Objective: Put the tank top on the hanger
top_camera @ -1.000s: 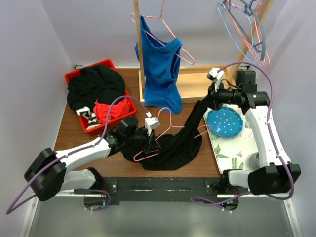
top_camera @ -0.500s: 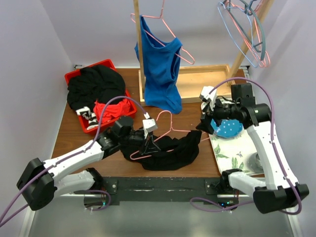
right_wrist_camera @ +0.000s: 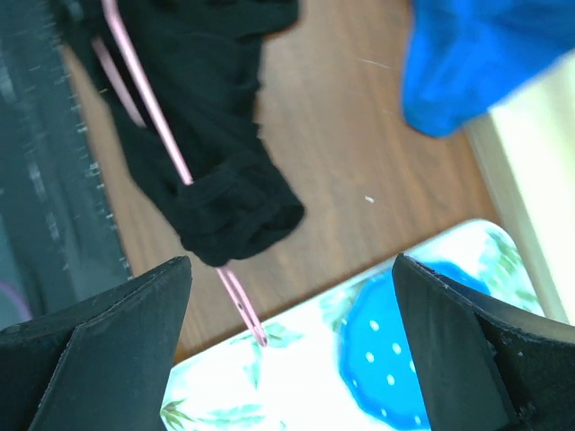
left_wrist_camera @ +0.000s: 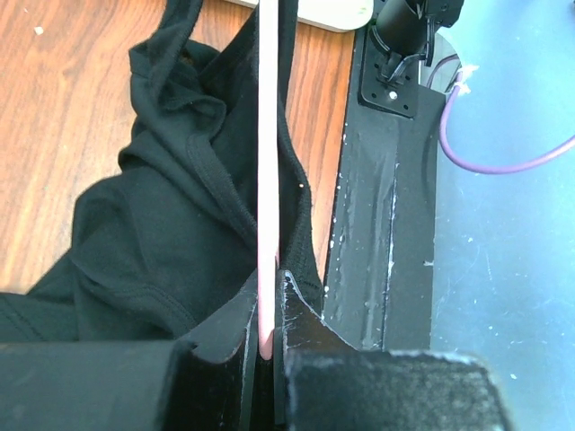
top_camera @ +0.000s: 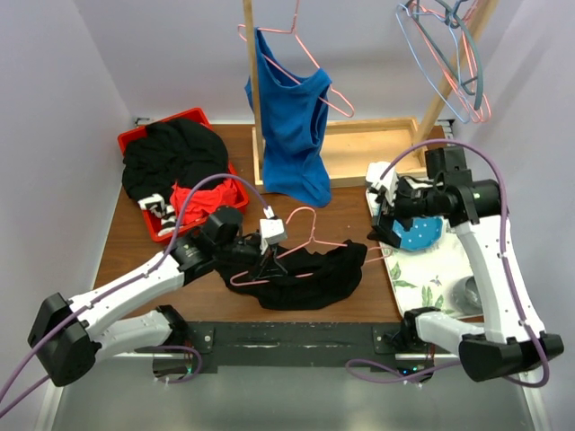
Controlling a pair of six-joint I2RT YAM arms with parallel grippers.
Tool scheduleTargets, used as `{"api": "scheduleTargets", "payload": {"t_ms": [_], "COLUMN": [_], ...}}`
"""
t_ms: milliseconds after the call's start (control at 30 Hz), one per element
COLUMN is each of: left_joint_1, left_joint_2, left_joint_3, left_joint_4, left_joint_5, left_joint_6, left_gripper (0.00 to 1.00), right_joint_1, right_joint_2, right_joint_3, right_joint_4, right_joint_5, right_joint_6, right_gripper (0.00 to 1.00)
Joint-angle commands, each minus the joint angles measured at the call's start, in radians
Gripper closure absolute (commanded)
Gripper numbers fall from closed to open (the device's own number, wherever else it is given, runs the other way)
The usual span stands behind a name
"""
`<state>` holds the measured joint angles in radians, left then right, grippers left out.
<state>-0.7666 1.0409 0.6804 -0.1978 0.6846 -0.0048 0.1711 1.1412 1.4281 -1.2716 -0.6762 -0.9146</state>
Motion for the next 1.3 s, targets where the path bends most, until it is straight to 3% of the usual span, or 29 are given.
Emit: {"api": "scheduleTargets", "payload": {"t_ms": [0, 300, 433, 500, 567, 600, 667, 700, 800, 833, 867, 900, 933, 1000, 1033, 1133, 1267], "left_joint_1": [0.003, 0.003, 0.003, 0.003, 0.003, 0.003, 0.003, 0.003, 0.003, 0.003, 0.003, 0.003, 0.003, 0.003, 0.003, 0.003, 0.003], "left_joint_2": [-0.031, -0.047, -0.05, -0.042, -0.039, -0.041, -0.045, -0.051, -0.074, -0.084, -0.094, -0.116, -0.128, -0.171, -0.188, -0.249, -0.323], "left_joint_3": [0.059, 0.116, 0.122, 0.12, 0.122, 0.123, 0.125, 0.123, 0.108, 0.102, 0.097, 0.093, 0.091, 0.084, 0.081, 0.068, 0.039], "left_joint_4": [-0.009, -0.048, -0.043, -0.031, -0.017, -0.014, -0.002, 0.004, 0.034, 0.04, 0.044, 0.041, 0.037, 0.032, 0.032, 0.017, 0.003], "left_joint_5": [0.016, -0.006, -0.033, -0.033, -0.033, -0.039, -0.049, -0.066, -0.149, -0.18, -0.212, -0.28, -0.318, -0.423, -0.46, -0.597, -0.726], "left_joint_6": [0.058, 0.103, 0.108, 0.106, 0.101, 0.098, 0.097, 0.095, 0.075, 0.068, 0.063, 0.062, 0.058, 0.058, 0.061, 0.081, 0.098], "left_gripper": [1.0, 1.0, 1.0, 1.0, 1.0, 1.0, 1.0, 1.0, 1.0, 0.97, 0.88, 0.73, 0.47, 0.31, 0.19, 0.06, 0.02], "right_joint_1": [0.007, 0.018, 0.04, 0.056, 0.064, 0.065, 0.065, 0.065, 0.062, 0.061, 0.035, 0.01, -0.02, -0.122, -0.146, -0.224, -0.301], "right_joint_2": [0.072, 0.118, 0.109, 0.085, 0.075, 0.074, 0.08, 0.081, 0.063, 0.04, 0.023, 0.006, -0.026, -0.049, -0.06, -0.086, -0.132], "right_joint_3": [-0.067, -0.162, -0.219, -0.244, -0.265, -0.264, -0.253, -0.245, -0.224, -0.215, -0.215, -0.216, -0.219, -0.219, -0.216, -0.212, -0.198], "right_joint_4": [-0.216, -0.247, -0.281, -0.256, -0.229, -0.227, -0.23, -0.233, -0.157, -0.126, -0.077, -0.06, -0.048, -0.032, -0.035, -0.04, -0.009], "right_joint_5": [-0.16, -0.224, -0.261, -0.27, -0.275, -0.275, -0.272, -0.269, -0.214, -0.186, -0.149, -0.145, -0.145, -0.145, -0.131, -0.076, -0.019], "right_joint_6": [-0.184, -0.259, -0.306, -0.299, -0.27, -0.267, -0.254, -0.253, -0.134, -0.047, -0.014, 0.011, 0.041, 0.052, 0.059, 0.091, 0.151], "right_gripper": [0.02, 0.09, 0.24, 0.27, 0.42, 0.64, 0.91, 1.0, 1.0, 1.0, 1.0, 1.0, 1.0, 1.0, 1.0, 1.0, 1.0]}}
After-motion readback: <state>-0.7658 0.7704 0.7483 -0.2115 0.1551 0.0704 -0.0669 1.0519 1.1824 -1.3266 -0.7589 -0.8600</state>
